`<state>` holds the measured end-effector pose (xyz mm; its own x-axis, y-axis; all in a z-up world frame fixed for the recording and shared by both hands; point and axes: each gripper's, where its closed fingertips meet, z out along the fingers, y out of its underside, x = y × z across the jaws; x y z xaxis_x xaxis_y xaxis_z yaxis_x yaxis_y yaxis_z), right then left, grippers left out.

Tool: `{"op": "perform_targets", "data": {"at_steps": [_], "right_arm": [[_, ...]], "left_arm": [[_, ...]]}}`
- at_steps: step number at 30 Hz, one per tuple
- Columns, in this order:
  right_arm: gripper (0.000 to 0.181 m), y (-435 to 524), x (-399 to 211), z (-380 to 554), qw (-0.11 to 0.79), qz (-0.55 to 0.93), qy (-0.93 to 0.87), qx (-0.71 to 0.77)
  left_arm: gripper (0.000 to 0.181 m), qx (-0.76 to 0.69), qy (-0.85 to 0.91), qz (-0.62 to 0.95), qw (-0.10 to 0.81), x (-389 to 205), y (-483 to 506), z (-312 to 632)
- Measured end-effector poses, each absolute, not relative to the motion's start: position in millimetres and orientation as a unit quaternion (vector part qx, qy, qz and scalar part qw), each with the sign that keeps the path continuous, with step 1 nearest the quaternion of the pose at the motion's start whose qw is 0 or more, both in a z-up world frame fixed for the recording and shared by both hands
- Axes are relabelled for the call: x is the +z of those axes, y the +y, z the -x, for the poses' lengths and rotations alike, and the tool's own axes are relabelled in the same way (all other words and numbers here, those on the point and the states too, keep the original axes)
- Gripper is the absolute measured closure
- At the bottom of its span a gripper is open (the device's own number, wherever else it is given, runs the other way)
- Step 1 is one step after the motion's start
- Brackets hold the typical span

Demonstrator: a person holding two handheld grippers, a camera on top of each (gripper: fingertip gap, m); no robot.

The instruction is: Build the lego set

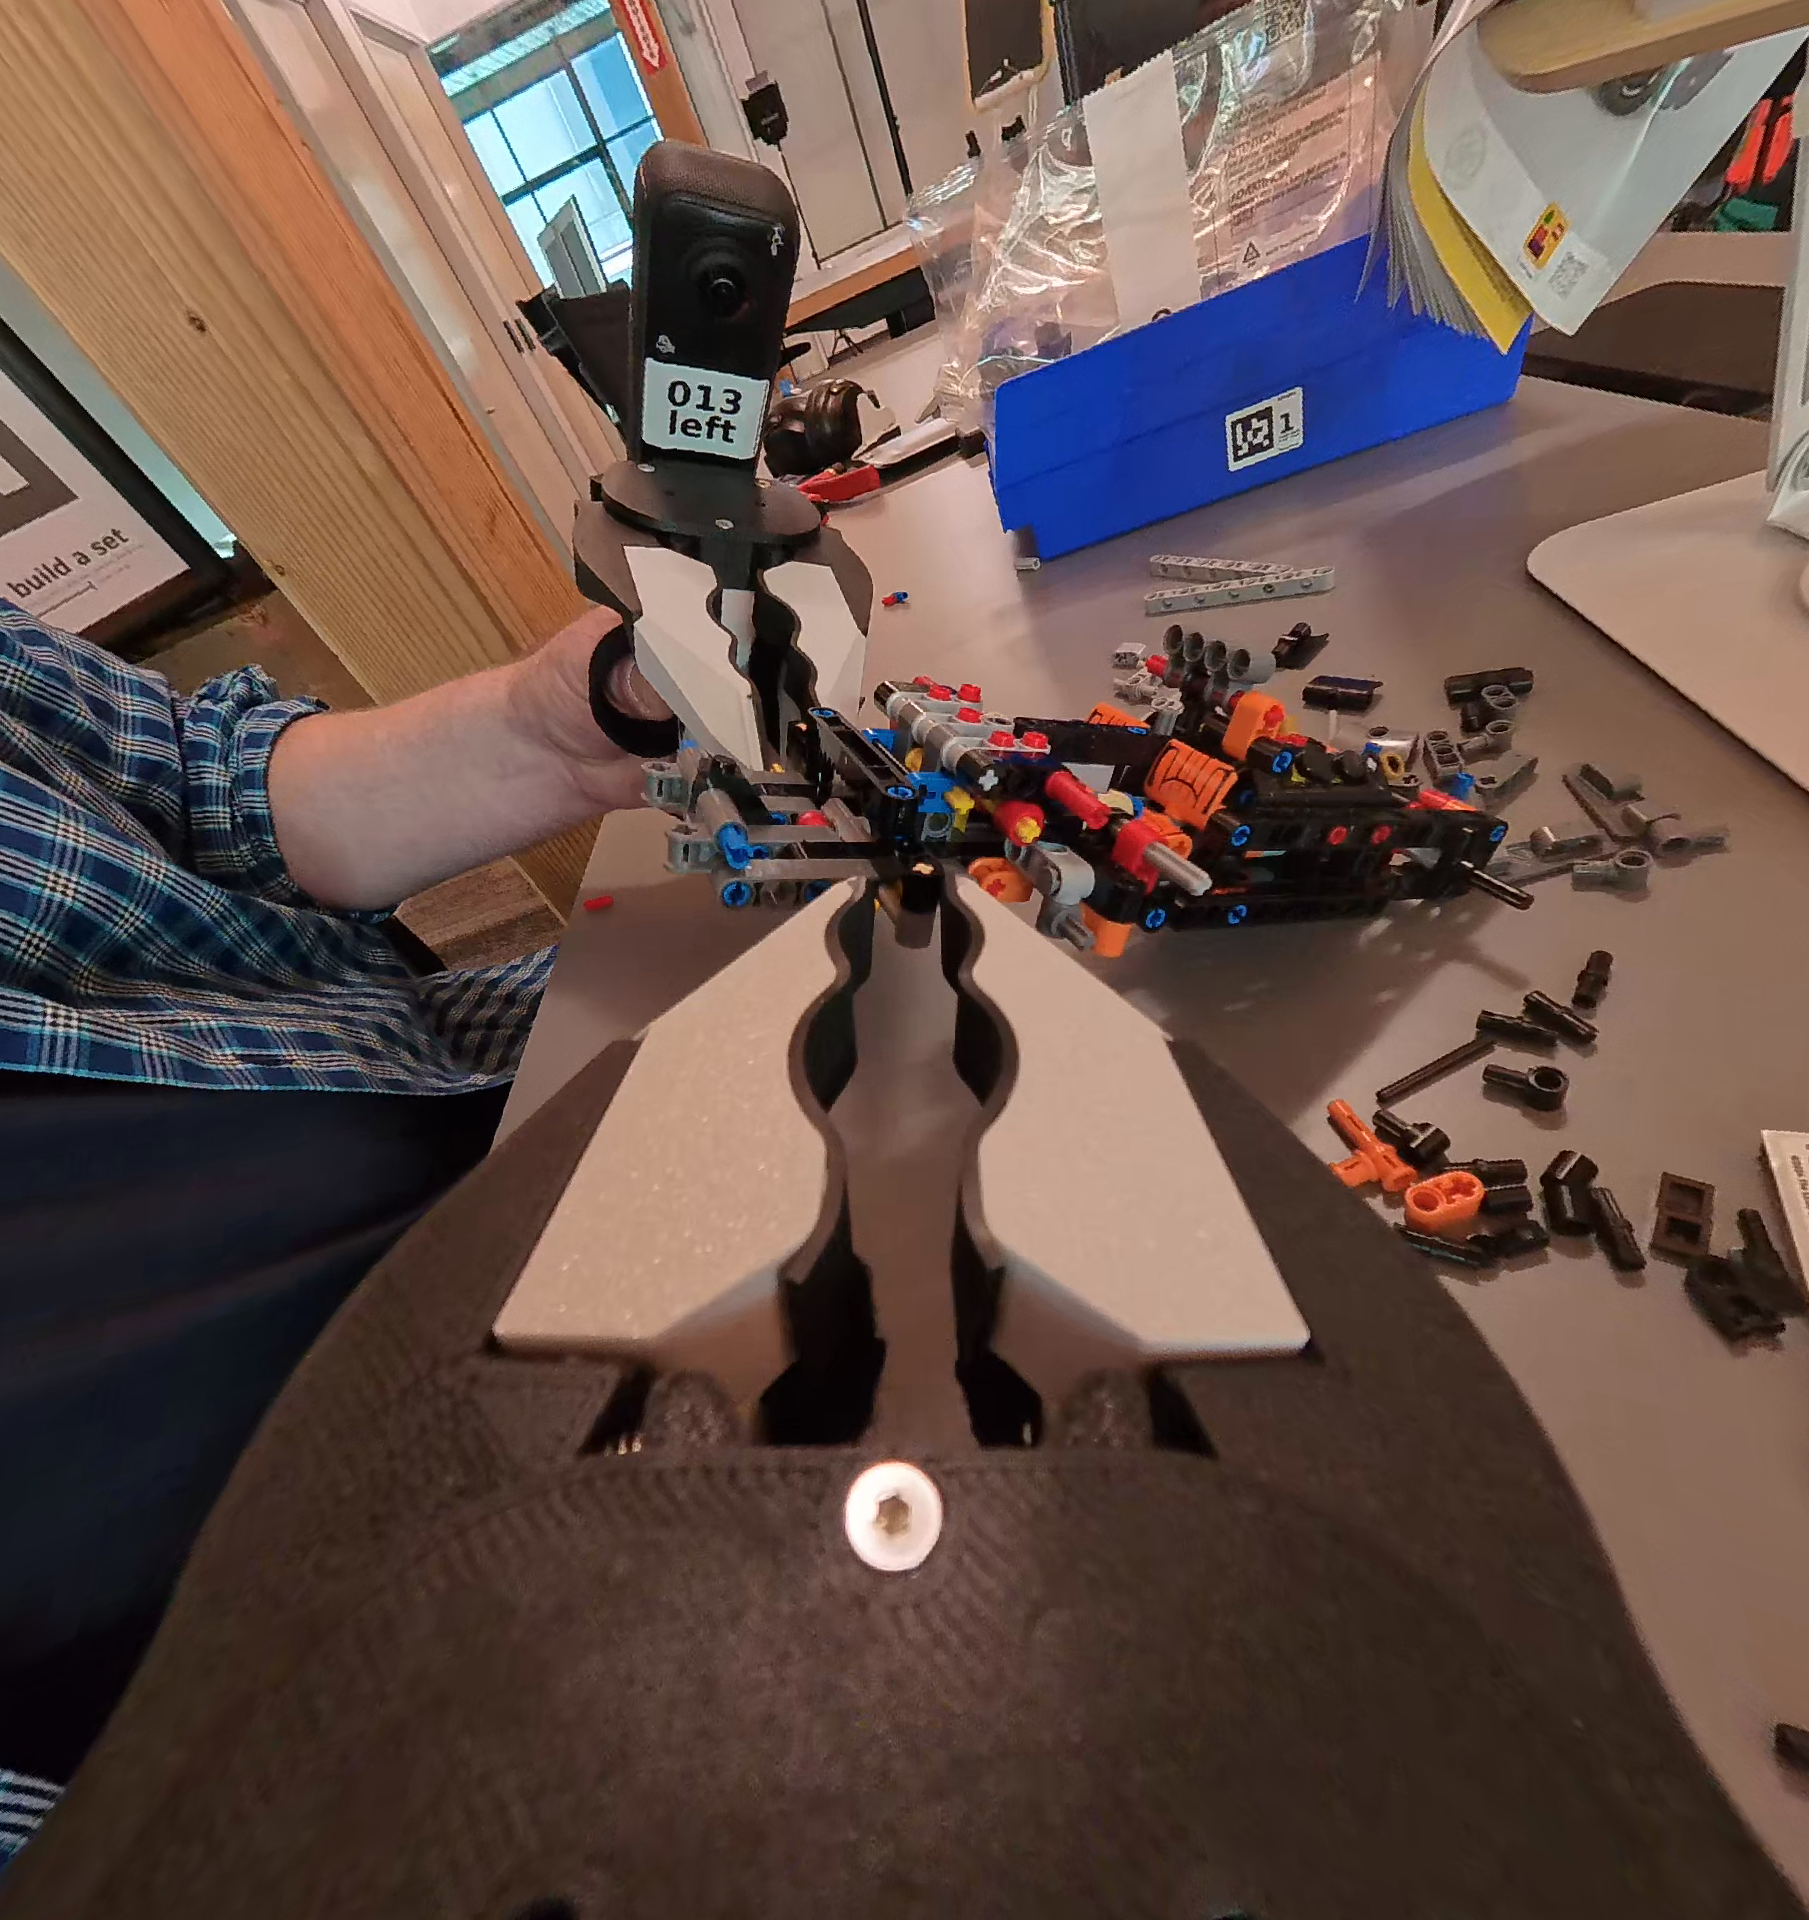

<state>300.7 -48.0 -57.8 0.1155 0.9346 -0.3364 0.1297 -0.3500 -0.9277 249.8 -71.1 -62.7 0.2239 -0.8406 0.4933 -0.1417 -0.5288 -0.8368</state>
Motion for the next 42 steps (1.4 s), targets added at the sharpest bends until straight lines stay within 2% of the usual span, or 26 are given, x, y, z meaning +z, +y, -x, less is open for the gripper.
{"op": "perform_targets", "data": {"at_steps": [31, 42], "right_arm": [[0.17, -47, -56, -301, 0.392, 0.637, -0.414, 0.519], [0.165, -41, -52, -305, 0.406, 0.638, -0.402, 0.516]], "left_arm": [[0.168, -0.536, 0.334, 0.697, 0.34, -60, -70, -251], [0.168, -0.588, 0.288, 0.674, 0.342, -51, -63, -239]]}}
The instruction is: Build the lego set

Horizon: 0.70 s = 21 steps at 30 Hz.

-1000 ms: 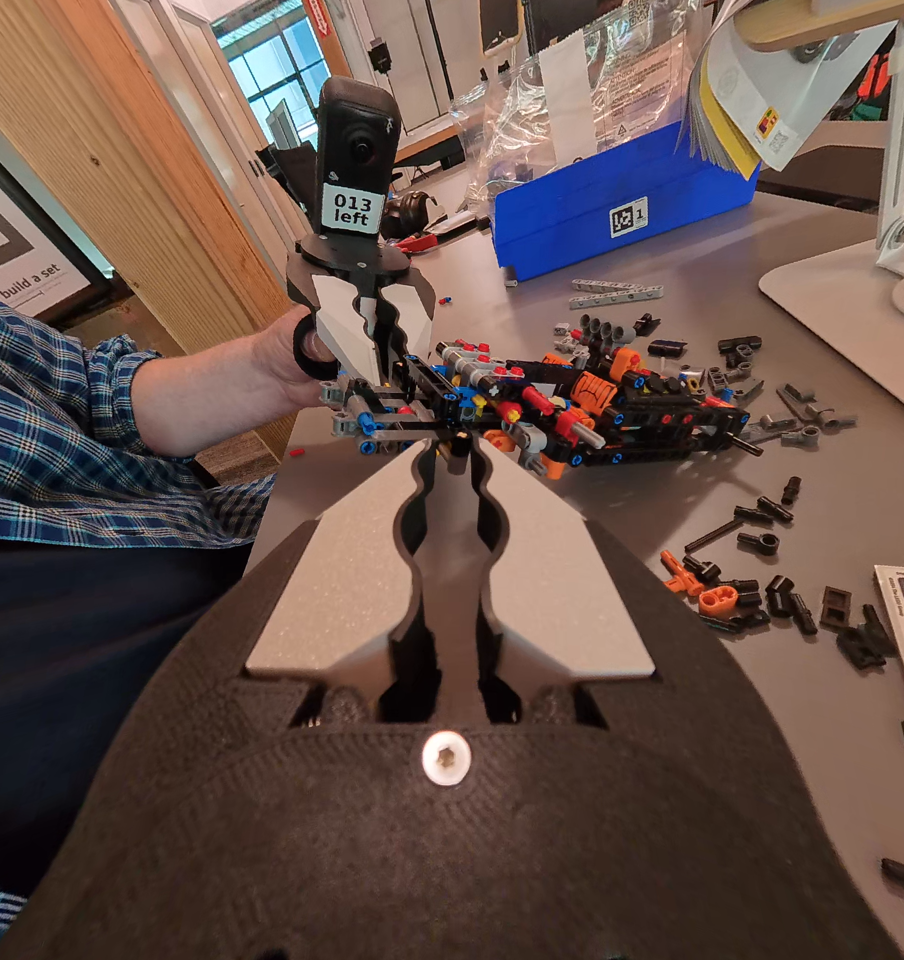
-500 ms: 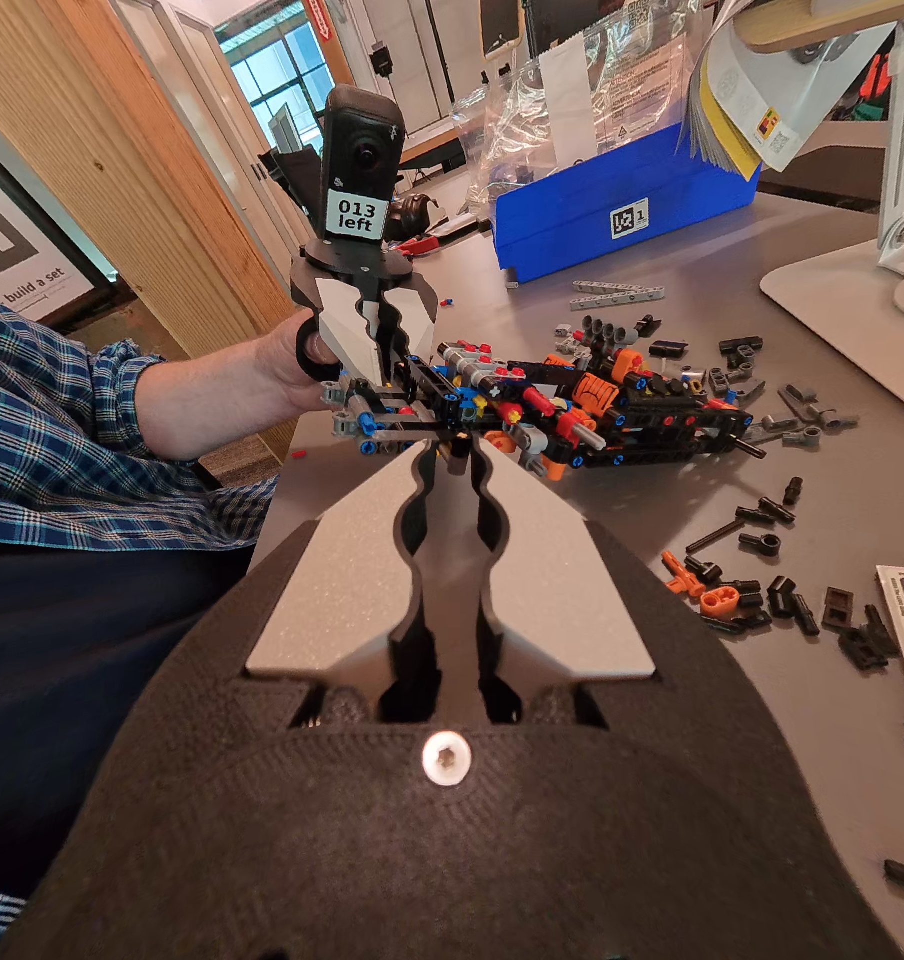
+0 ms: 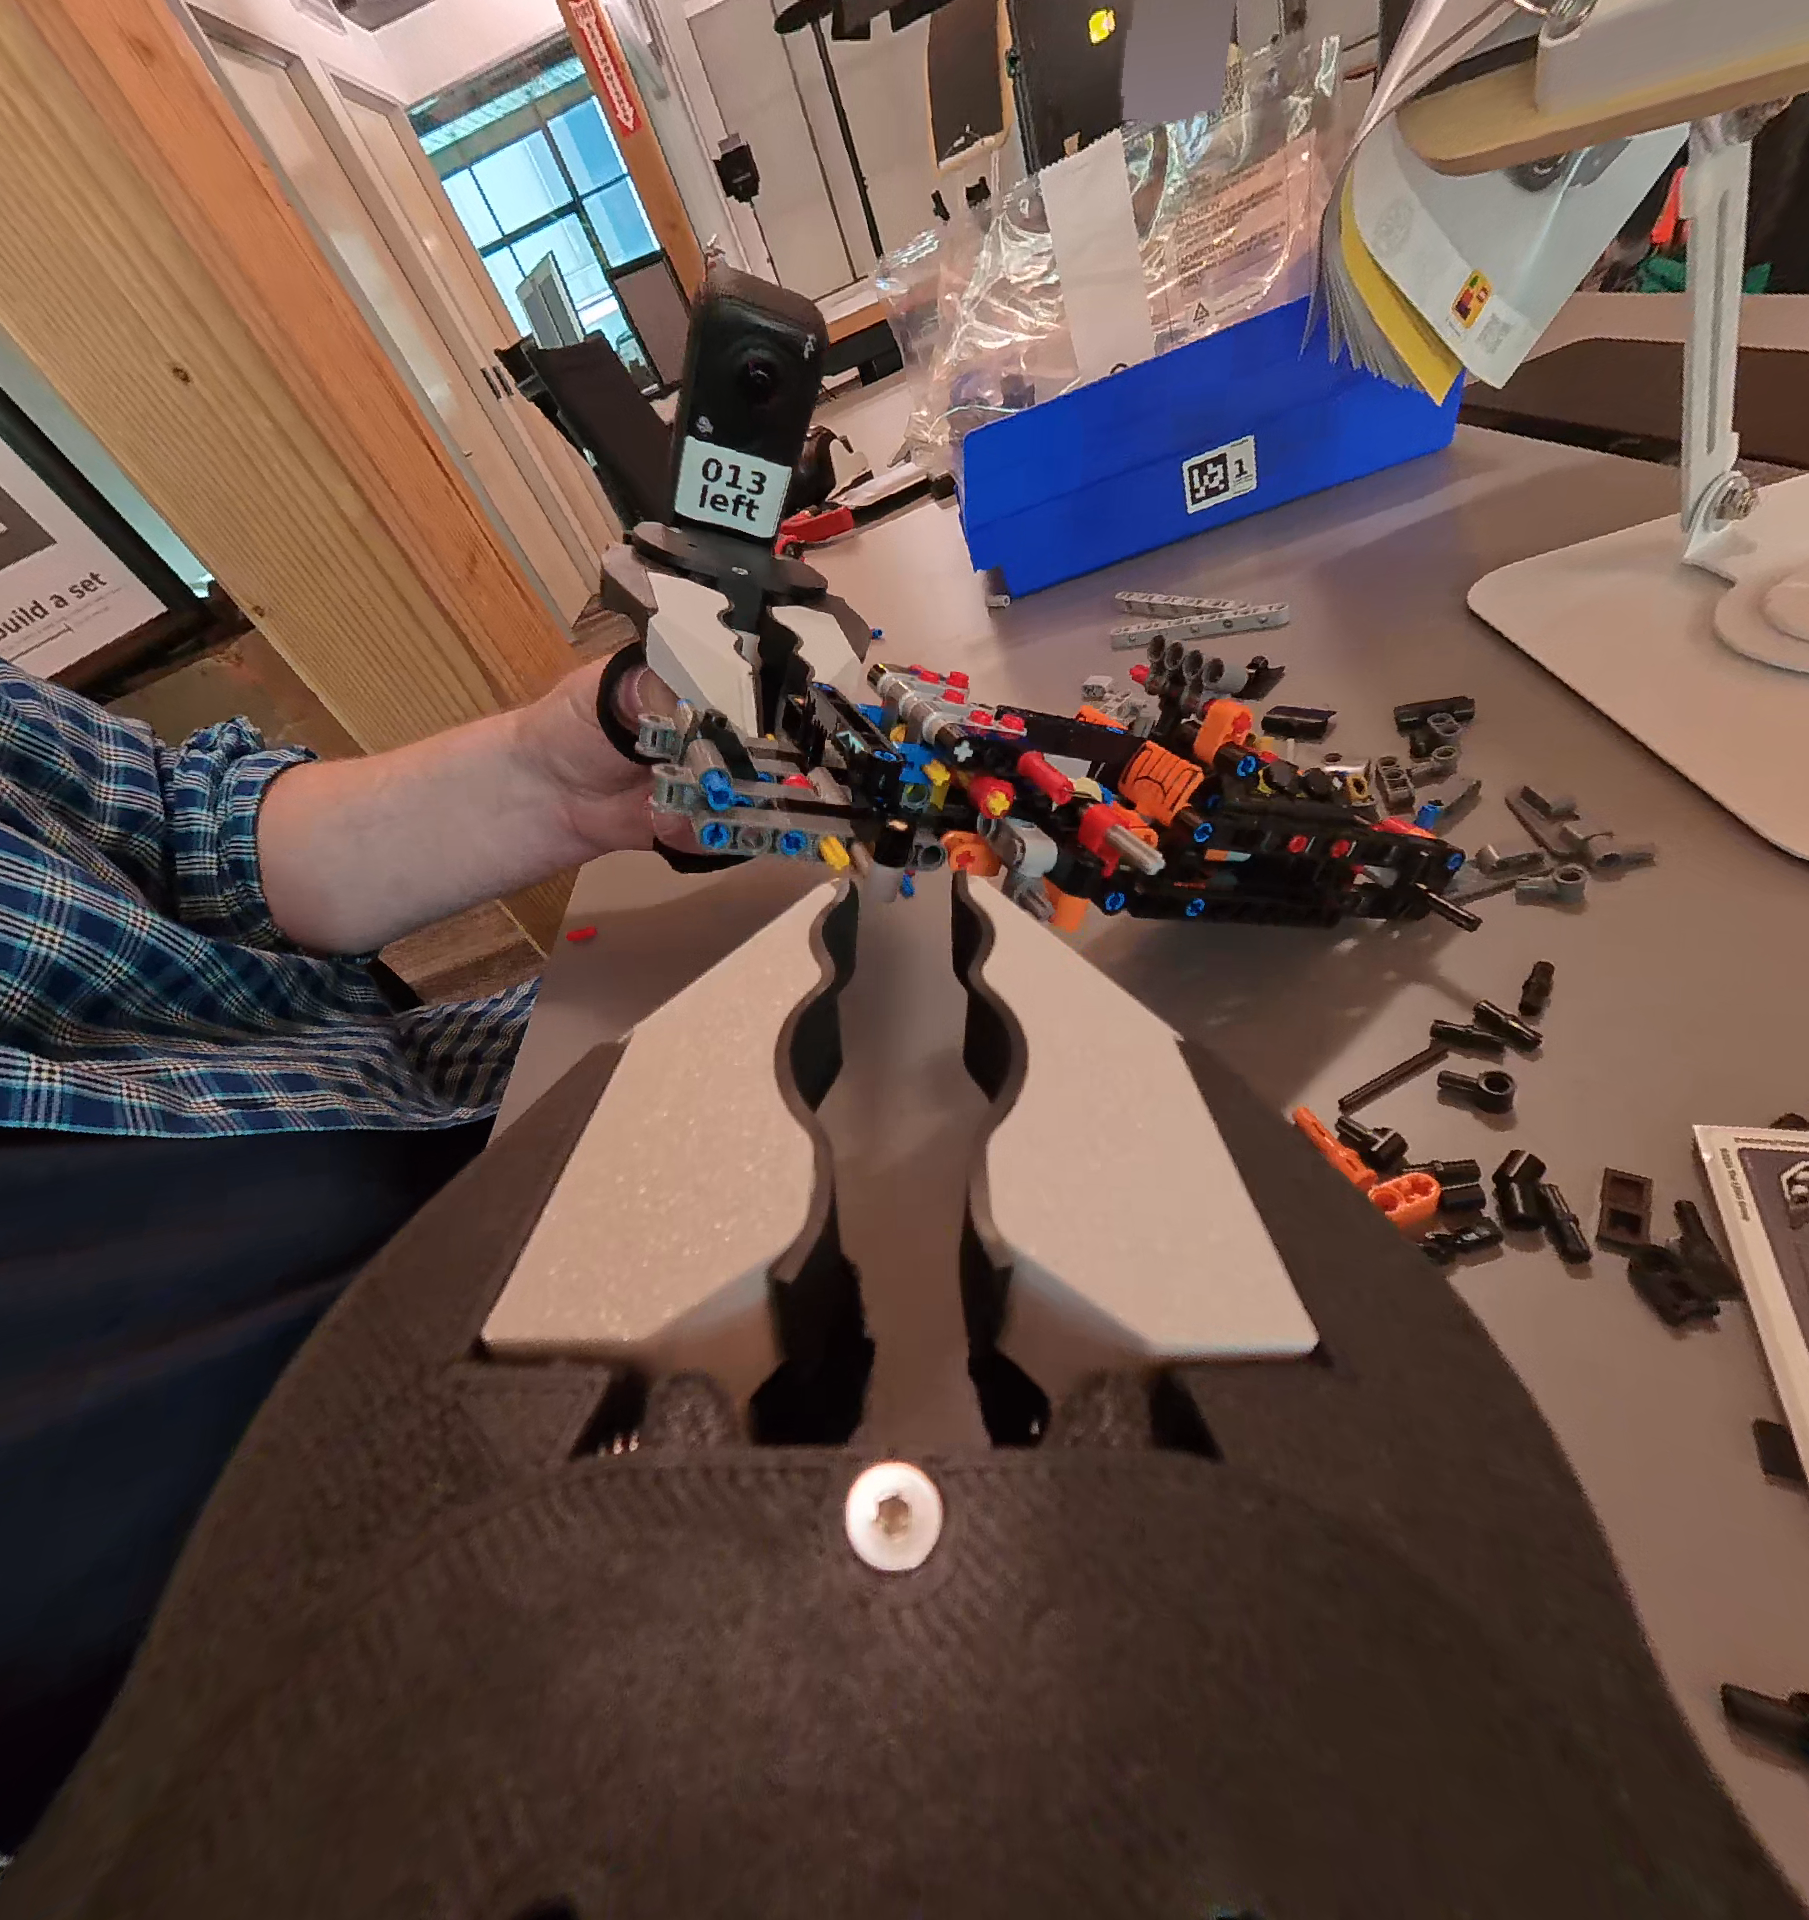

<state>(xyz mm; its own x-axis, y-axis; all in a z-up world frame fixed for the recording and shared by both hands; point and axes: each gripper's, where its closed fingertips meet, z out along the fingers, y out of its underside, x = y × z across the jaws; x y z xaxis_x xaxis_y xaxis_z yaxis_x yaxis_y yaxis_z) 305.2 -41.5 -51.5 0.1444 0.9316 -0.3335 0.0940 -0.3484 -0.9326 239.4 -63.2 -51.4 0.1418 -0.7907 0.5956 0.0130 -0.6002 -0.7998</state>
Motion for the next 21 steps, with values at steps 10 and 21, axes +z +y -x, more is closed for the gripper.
{"op": "perform_targets", "data": {"at_steps": [10, 21], "right_arm": [[0.167, -44, -53, -302, 0.402, 0.639, -0.405, 0.515], [0.174, -49, -59, -294, 0.383, 0.642, -0.409, 0.523]], "left_arm": [[0.168, -0.6, 0.283, 0.667, 0.339, -51, -63, -238], [0.168, -0.6, 0.283, 0.669, 0.334, -54, -65, -240]]}}
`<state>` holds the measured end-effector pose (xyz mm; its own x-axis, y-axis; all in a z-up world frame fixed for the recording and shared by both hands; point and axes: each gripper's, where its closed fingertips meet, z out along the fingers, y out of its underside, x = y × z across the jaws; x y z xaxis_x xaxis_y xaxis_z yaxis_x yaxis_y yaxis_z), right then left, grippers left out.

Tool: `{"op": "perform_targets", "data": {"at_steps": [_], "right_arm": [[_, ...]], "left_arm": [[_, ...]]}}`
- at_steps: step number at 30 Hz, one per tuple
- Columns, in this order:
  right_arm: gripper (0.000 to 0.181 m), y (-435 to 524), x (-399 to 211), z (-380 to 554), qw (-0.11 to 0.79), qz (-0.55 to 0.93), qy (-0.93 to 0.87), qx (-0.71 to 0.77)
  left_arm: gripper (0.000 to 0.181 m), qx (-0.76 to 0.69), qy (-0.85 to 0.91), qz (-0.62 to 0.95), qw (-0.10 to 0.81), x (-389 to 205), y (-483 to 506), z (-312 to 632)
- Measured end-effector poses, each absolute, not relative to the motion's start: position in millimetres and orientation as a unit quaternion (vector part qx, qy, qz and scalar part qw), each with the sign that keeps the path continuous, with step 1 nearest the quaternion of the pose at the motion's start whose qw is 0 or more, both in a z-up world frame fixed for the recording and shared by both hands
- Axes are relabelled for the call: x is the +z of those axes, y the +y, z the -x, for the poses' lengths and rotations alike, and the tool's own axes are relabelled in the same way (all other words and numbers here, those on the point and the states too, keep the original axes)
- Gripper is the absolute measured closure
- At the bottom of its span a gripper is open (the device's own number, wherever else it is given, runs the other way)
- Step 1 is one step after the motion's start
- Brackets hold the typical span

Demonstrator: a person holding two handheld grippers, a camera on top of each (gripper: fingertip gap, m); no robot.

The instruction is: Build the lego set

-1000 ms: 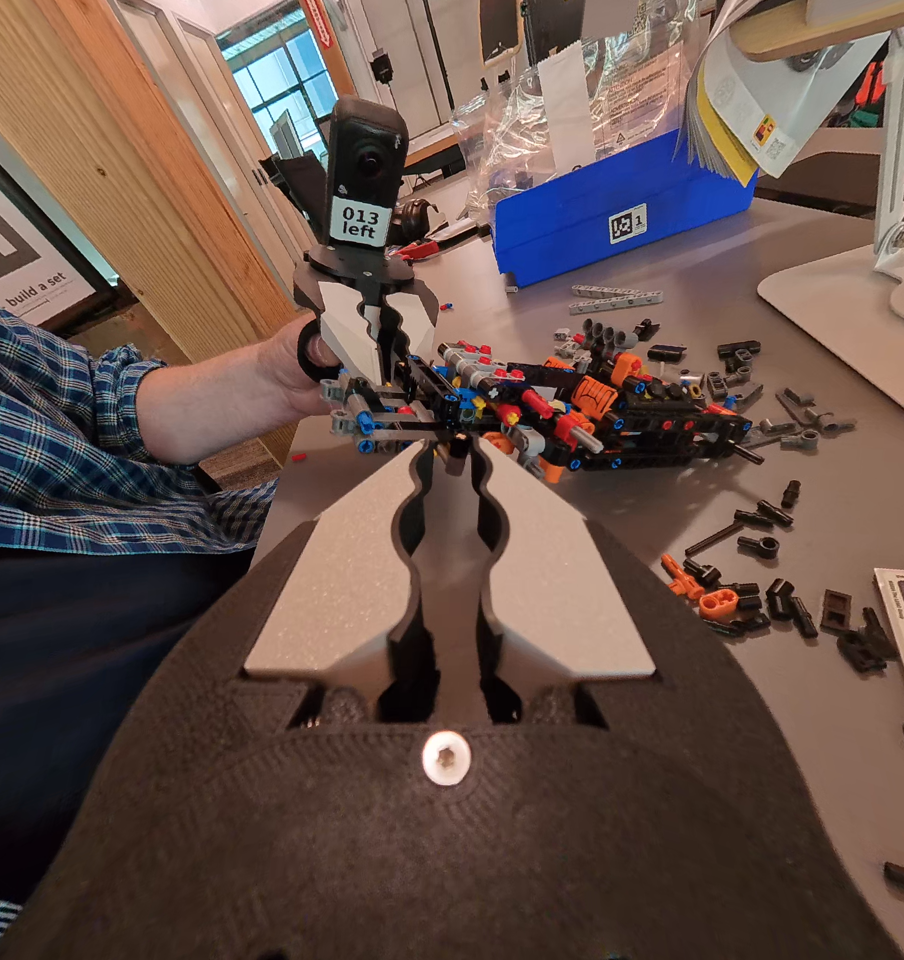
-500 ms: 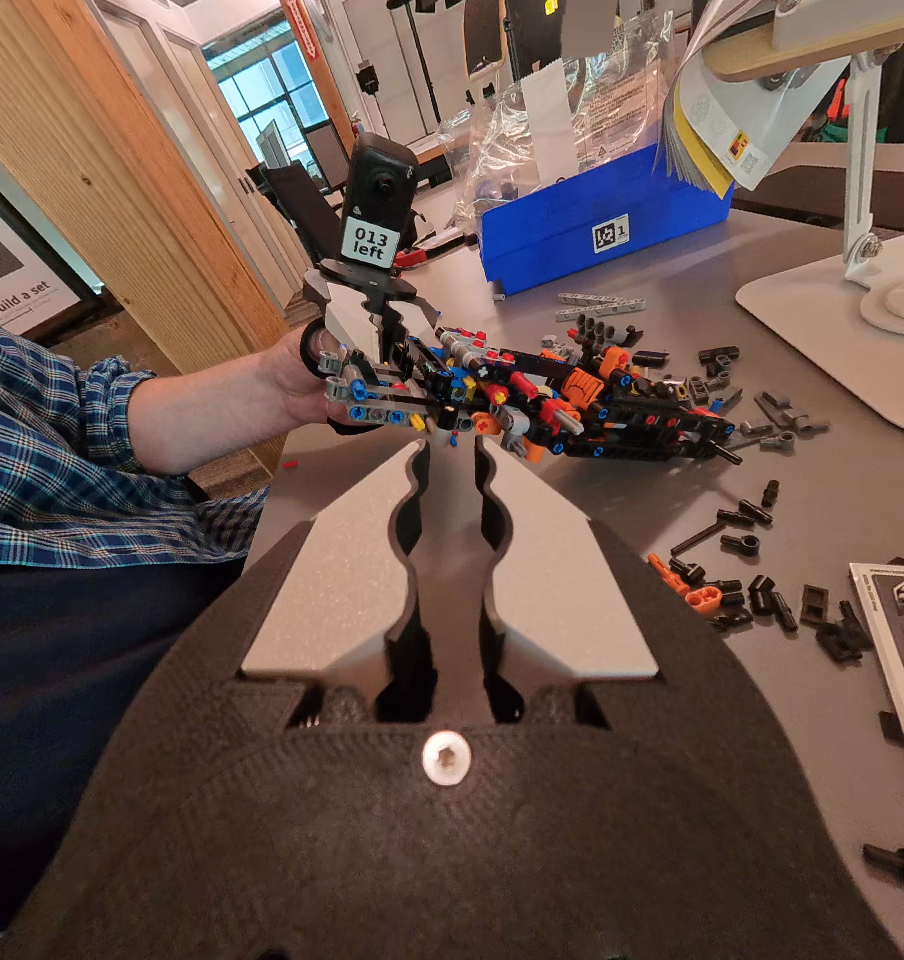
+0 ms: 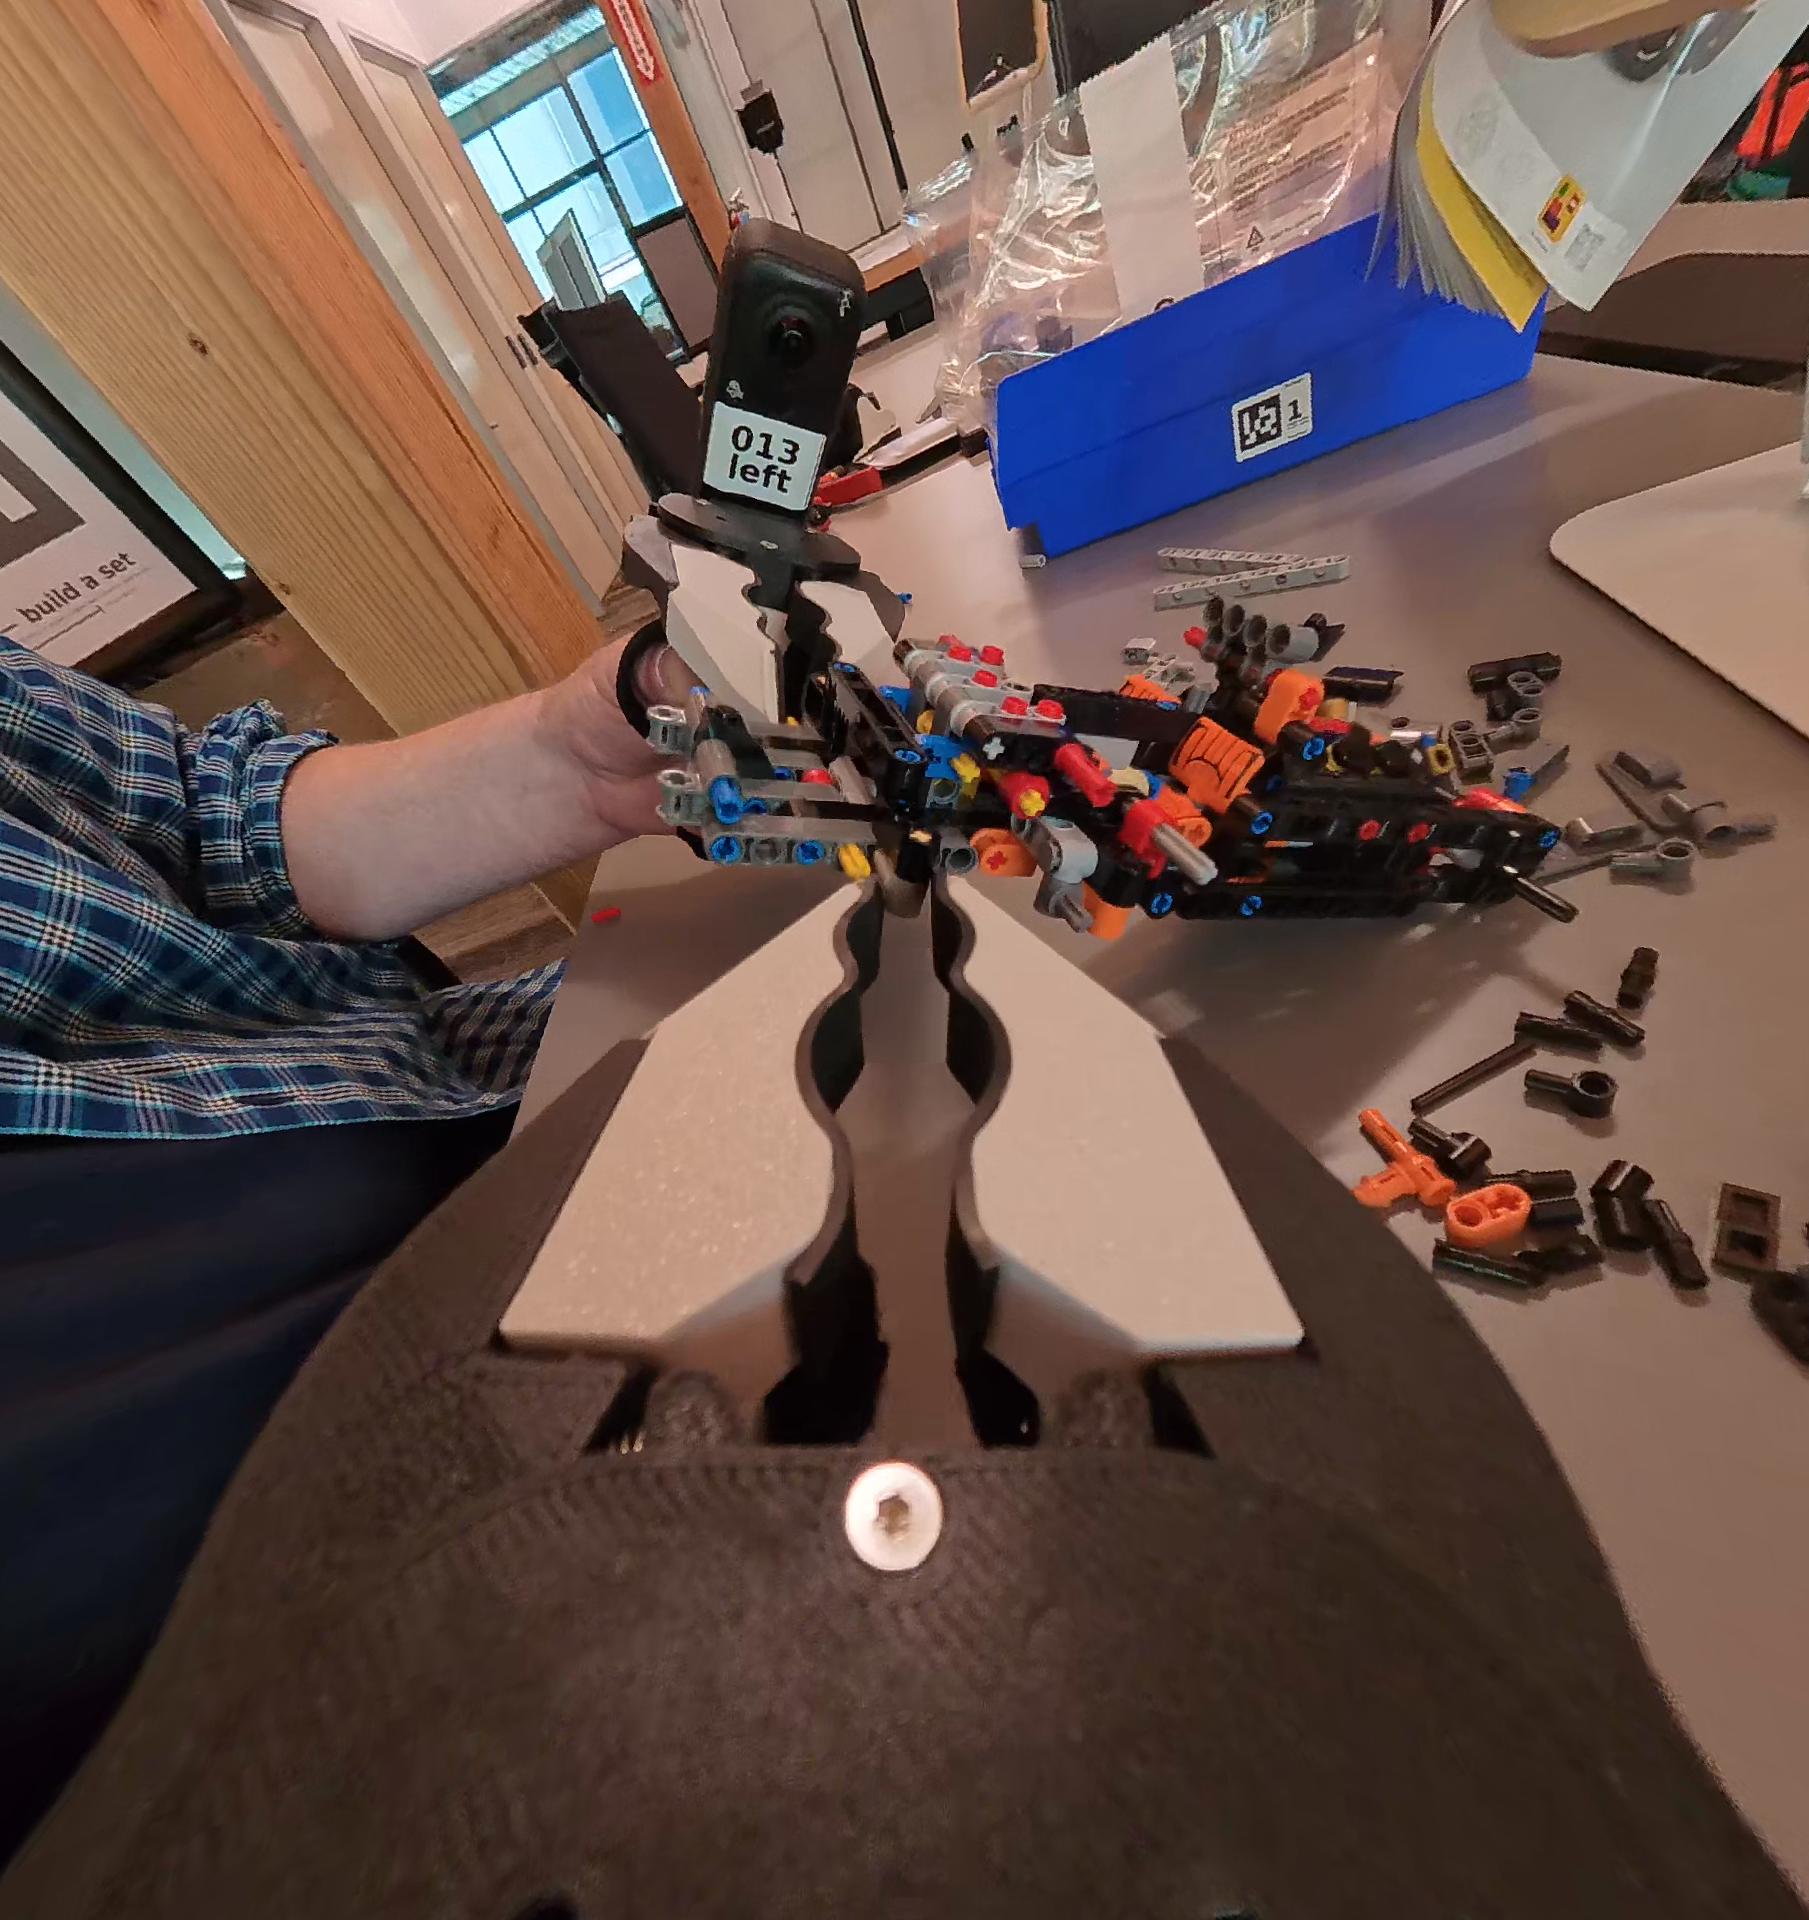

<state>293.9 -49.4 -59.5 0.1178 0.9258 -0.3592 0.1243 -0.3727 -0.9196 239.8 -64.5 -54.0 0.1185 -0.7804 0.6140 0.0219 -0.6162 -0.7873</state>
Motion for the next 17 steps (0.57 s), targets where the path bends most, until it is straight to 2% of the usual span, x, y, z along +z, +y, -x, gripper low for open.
{"op": "perform_targets", "data": {"at_steps": [8, 17], "right_arm": [[0.15, -31, -71, -307, 0.411, 0.672, -0.418, 0.453], [0.157, -29, -79, -300, 0.427, 0.678, -0.436, 0.41]], "left_arm": [[0.168, -0.603, 0.28, 0.666, 0.338, -52, -63, -240], [0.168, -0.605, 0.277, 0.666, 0.337, -53, -64, -239]]}}
